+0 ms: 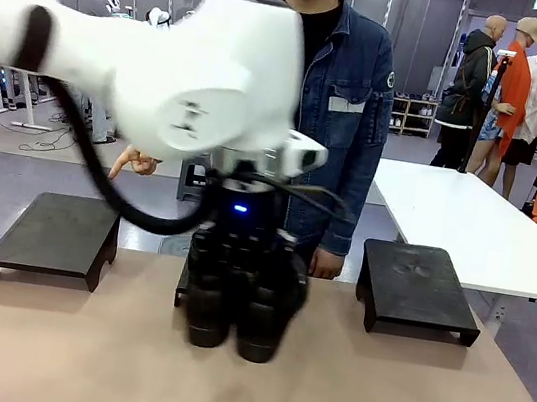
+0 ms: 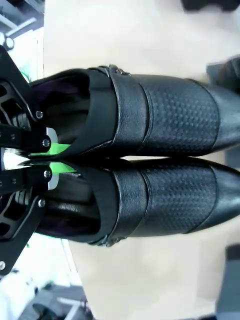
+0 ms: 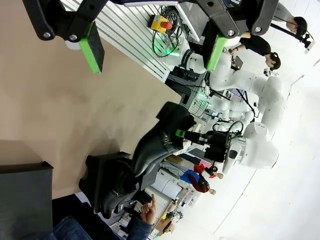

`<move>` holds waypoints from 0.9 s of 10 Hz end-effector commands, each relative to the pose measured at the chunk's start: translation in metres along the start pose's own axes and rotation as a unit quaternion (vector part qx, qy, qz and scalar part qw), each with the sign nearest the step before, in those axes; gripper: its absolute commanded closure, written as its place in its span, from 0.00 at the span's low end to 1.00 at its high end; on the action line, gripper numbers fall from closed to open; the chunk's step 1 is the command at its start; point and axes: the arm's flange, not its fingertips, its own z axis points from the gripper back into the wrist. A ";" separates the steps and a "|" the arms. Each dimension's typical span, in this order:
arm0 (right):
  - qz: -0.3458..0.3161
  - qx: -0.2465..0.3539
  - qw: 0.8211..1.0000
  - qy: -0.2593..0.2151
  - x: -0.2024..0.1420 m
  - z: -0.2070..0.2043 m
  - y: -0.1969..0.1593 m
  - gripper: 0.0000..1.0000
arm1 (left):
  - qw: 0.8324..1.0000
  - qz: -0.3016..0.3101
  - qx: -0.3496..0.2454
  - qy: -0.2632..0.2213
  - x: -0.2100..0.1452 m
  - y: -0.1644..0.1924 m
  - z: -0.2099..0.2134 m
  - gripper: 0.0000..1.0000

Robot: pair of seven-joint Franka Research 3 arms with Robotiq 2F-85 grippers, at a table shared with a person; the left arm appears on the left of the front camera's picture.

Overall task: Place the shoes on the stand as instructed by the person.
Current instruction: Pick up another pair of Shoes and place it on the Shoes Stand indicated by the person.

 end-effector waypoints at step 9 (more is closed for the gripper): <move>0.010 0.005 1.000 -0.003 0.001 0.002 0.001 0.00 | 0.995 0.027 0.008 -0.093 -0.018 0.342 0.045 1.00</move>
